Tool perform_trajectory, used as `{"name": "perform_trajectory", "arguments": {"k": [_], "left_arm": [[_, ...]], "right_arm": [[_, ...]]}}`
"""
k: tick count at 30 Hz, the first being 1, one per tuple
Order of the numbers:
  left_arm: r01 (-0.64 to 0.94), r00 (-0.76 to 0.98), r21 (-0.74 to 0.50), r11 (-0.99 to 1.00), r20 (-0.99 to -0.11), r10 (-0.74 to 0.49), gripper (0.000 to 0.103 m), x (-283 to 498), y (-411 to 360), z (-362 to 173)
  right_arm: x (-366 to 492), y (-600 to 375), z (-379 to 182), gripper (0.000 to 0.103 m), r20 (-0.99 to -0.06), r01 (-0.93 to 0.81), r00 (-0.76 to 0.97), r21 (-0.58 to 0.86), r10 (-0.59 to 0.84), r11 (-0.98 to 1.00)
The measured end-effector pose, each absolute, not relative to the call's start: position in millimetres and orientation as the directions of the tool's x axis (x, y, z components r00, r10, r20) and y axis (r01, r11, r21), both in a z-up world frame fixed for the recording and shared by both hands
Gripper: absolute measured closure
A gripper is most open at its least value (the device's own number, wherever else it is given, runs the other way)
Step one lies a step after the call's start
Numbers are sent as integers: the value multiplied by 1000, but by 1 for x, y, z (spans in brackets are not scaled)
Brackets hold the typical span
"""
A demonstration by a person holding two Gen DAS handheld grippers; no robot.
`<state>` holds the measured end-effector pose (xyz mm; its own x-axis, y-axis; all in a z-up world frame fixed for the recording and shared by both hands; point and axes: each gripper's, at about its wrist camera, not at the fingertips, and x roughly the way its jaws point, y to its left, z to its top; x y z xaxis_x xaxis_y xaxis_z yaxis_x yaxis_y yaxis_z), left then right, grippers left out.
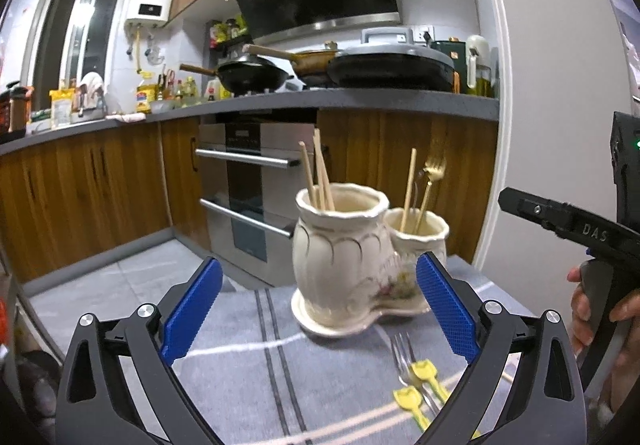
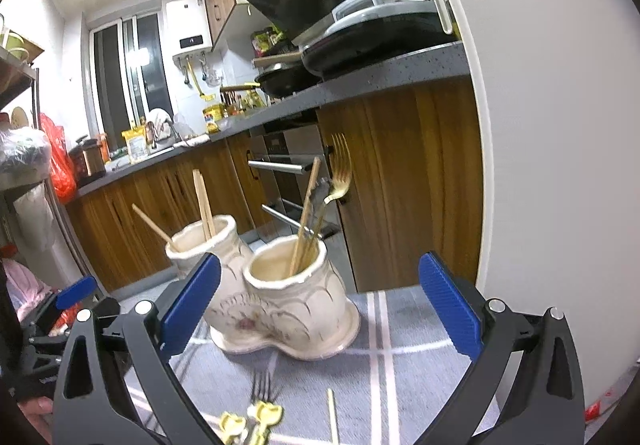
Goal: Organize utensils
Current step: 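Move both tools back down to the yellow-handled spoons on the cloth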
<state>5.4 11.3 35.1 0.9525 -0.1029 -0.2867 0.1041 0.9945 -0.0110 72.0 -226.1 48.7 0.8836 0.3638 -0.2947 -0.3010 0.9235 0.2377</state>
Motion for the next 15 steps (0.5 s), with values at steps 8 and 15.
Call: {"name": "perform_trajectory", "arguments": {"k": [8, 15], "left_arm": [[129, 932, -12, 992, -340, -125, 6, -4, 8, 26], [130, 914, -18, 991, -385, -127, 6, -9, 8, 17]], "right_arm": [[61, -236, 29, 5, -357, -280, 866, 236, 351, 931], [53, -237, 16, 5, -406, -285, 840, 237, 361, 929]]}}
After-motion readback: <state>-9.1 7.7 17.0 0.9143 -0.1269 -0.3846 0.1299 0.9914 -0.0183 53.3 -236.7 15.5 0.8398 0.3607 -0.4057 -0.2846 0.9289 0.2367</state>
